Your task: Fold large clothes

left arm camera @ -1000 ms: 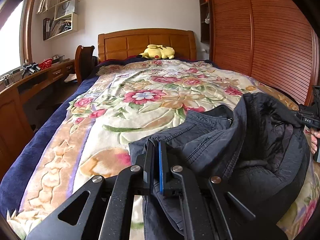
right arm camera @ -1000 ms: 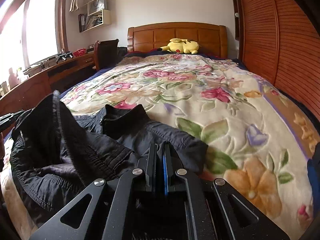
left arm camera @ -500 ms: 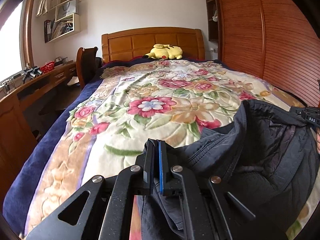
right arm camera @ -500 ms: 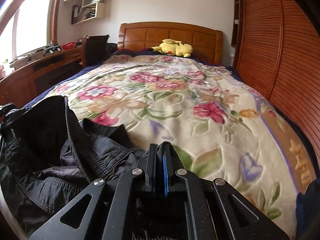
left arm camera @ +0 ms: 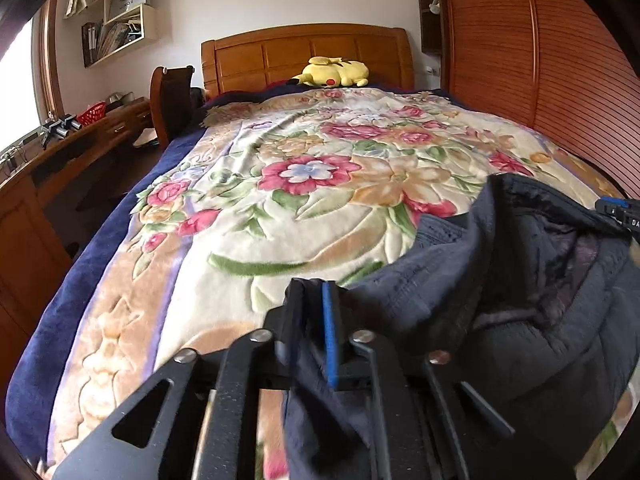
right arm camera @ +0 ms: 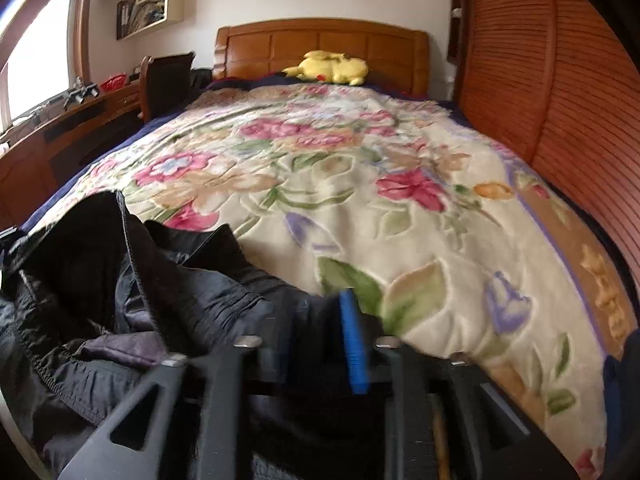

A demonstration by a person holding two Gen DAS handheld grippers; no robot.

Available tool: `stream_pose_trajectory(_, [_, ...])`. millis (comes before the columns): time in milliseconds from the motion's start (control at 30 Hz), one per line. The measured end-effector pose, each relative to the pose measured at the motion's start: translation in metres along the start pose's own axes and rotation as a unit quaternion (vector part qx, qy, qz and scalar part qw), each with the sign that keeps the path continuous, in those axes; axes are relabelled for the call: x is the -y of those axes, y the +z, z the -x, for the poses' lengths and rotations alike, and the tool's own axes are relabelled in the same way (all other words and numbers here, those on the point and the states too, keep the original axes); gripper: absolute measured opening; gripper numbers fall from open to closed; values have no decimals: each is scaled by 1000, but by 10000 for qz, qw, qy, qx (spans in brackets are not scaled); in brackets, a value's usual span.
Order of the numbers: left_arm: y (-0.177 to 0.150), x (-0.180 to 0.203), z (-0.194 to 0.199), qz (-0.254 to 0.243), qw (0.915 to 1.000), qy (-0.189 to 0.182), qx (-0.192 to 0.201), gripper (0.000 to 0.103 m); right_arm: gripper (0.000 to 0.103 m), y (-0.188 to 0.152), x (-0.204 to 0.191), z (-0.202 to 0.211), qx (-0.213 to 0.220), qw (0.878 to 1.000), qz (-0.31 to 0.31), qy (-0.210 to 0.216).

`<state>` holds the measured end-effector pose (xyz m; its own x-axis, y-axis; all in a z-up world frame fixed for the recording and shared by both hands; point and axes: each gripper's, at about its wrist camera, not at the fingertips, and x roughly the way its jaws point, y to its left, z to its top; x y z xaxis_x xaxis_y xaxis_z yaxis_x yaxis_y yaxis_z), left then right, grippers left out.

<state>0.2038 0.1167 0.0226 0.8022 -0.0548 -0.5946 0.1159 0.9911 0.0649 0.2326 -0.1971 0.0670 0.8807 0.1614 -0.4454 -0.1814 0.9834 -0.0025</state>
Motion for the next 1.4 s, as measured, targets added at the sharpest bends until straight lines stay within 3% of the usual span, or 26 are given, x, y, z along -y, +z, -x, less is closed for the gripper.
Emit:
stream_pose_trajectory(33, [-2, -2, 8, 20, 10000, -41, 41, 38, 64, -1, 2, 7, 51, 10000, -54, 48])
stream_pose_trajectory(200, [-19, -8, 43, 77, 9995, -280, 127, 69, 69, -26, 7, 45, 186, 9998, 100, 38])
stream_pose_trajectory(533, [-83, 1, 83, -113, 9987, -460, -166, 70, 73, -89, 21, 84, -238, 9990, 251, 295])
stream_pose_trajectory(800, [-121, 3, 74, -135, 9982, -337, -483, 70, 77, -116, 33, 75, -512, 9983, 70, 285])
stream_pose_trajectory(1100, [-133, -1, 56, 90, 9964, -461, -712, 70, 84, -128, 32, 65, -528, 9982, -126, 259])
stream_pose_trajectory(1400, [-137, 3, 52, 1, 9961, -408, -785, 70, 84, -129, 35, 58, -704, 9963, -243, 425])
